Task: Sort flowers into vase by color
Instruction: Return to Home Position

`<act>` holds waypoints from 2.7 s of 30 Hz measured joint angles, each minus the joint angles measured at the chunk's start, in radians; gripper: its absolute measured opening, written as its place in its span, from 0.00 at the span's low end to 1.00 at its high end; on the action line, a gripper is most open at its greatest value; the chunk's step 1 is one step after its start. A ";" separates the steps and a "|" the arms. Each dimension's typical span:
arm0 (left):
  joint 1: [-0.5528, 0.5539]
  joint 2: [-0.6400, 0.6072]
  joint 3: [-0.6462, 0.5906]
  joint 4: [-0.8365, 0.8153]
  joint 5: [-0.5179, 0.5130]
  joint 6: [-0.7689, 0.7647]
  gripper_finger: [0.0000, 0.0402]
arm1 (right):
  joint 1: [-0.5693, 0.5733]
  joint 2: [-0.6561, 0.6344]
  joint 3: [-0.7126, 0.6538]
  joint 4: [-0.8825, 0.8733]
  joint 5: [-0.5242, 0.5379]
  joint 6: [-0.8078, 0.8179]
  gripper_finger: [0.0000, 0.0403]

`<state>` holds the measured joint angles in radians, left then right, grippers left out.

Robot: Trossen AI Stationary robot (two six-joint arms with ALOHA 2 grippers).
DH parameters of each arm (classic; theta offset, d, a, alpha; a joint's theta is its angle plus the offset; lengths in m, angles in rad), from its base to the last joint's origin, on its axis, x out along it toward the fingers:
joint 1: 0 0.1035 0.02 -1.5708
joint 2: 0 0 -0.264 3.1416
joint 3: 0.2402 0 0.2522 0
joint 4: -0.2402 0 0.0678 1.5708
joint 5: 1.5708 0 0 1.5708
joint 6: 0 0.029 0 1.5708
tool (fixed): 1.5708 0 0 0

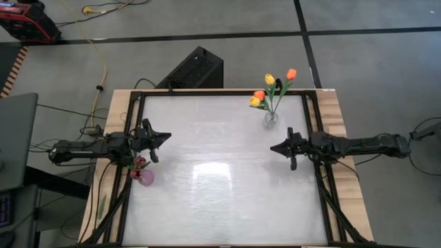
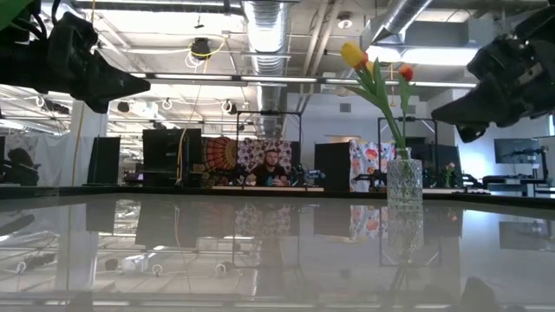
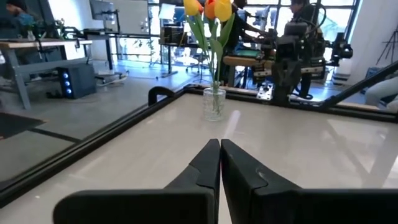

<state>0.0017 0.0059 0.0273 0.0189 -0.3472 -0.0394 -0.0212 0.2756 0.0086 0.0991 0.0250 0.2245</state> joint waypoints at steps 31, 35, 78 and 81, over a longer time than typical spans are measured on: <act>0.000 0.000 0.000 -0.001 -0.004 -0.010 0.00 | -0.033 0.000 -0.002 -0.062 0.050 -0.101 0.09; 0.000 0.000 0.000 -0.001 -0.004 -0.010 0.00 | -0.033 0.000 -0.002 -0.062 0.051 -0.101 0.09; 0.000 0.000 0.000 -0.001 -0.004 -0.009 0.00 | -0.033 0.000 -0.003 -0.062 0.051 -0.101 0.09; 0.000 0.000 0.000 -0.001 -0.004 -0.009 0.00 | -0.033 0.000 -0.003 -0.062 0.051 -0.101 0.09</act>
<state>0.0014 0.0059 0.0273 0.0177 -0.3508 -0.0487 -0.0544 0.2752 0.0055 0.0372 0.0757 0.1230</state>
